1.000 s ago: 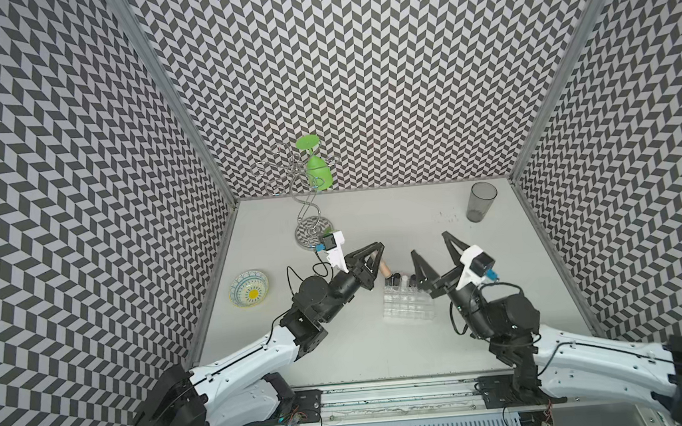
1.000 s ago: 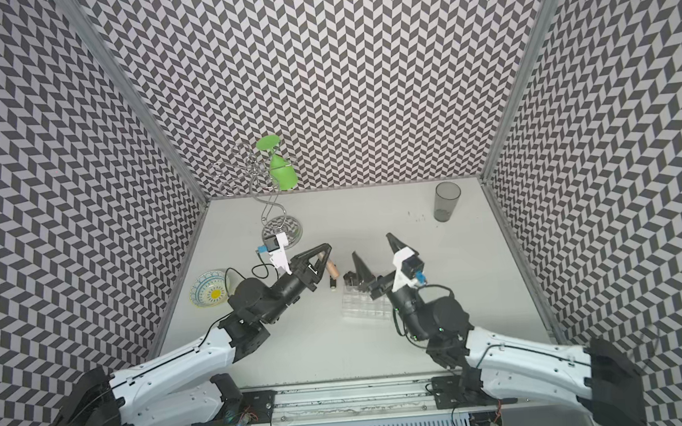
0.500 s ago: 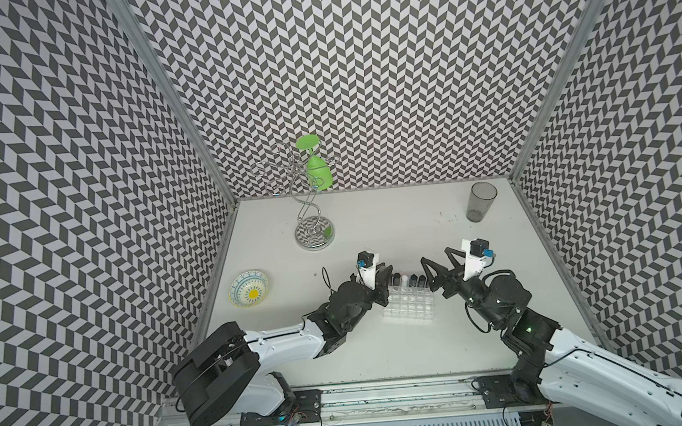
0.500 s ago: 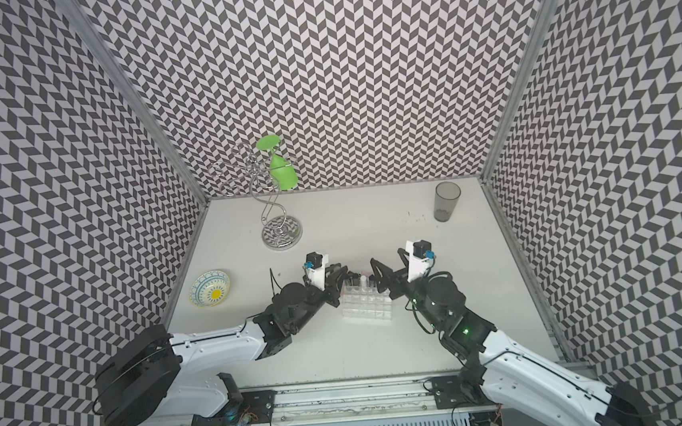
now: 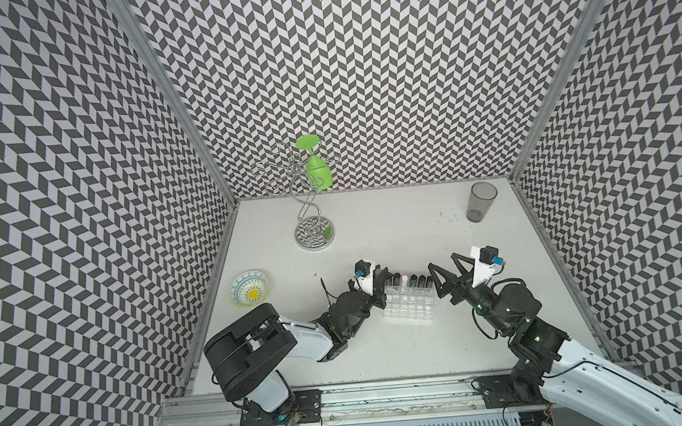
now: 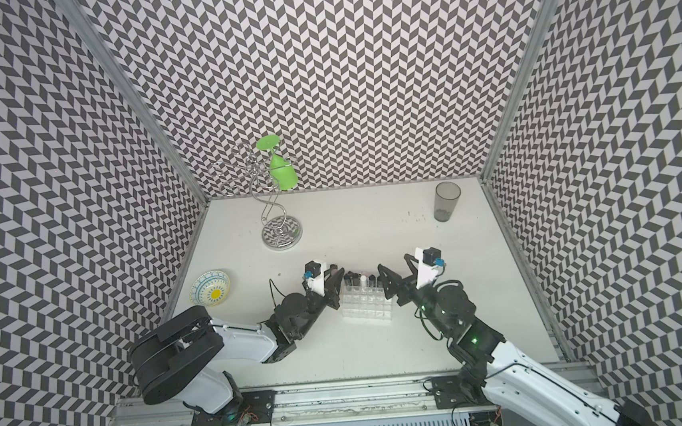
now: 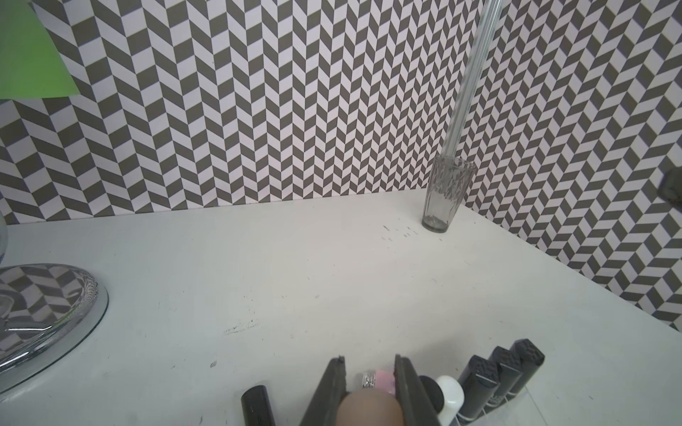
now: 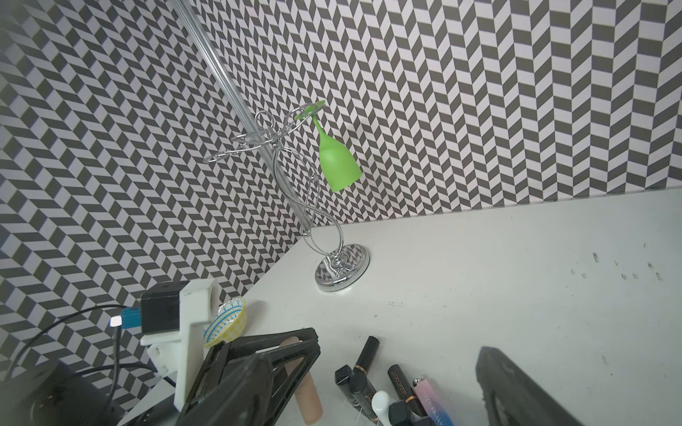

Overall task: Arrange the lipsticks in the organizer
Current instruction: Place the lipstick in the storage box.

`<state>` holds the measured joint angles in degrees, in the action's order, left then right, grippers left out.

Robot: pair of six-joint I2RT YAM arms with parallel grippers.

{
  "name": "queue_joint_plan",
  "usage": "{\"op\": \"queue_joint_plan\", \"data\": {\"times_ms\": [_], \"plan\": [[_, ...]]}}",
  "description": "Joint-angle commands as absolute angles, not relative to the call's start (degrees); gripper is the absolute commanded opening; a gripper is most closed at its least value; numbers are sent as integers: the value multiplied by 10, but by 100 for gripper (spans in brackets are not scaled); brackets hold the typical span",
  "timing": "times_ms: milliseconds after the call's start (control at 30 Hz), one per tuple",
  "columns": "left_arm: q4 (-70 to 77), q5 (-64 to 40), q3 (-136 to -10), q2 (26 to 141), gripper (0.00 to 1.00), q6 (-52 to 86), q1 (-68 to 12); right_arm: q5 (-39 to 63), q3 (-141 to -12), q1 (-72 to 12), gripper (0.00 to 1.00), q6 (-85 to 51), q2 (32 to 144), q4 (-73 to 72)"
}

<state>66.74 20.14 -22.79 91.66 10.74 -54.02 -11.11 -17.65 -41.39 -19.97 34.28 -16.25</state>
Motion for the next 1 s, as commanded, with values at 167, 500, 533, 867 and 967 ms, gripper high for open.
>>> {"op": "queue_joint_plan", "data": {"times_ms": [167, 500, 533, 867, 967], "plan": [[777, 212, -242, 994, 0, 99, -555, -128, -166, -407, 90, -186, 320, -175], [797, 247, -266, 1040, 0, 61, -569, -139, -162, -405, 90, -175, 290, -163], [802, 258, -268, 1046, 1, 55, -570, -138, -161, -405, 90, -174, 286, -161], [816, 291, -277, 1078, 9, 25, -583, -136, -154, -404, 90, -170, 258, -159], [825, 312, -282, 1092, 10, 14, -594, -140, -150, -404, 90, -168, 251, -161]]}}
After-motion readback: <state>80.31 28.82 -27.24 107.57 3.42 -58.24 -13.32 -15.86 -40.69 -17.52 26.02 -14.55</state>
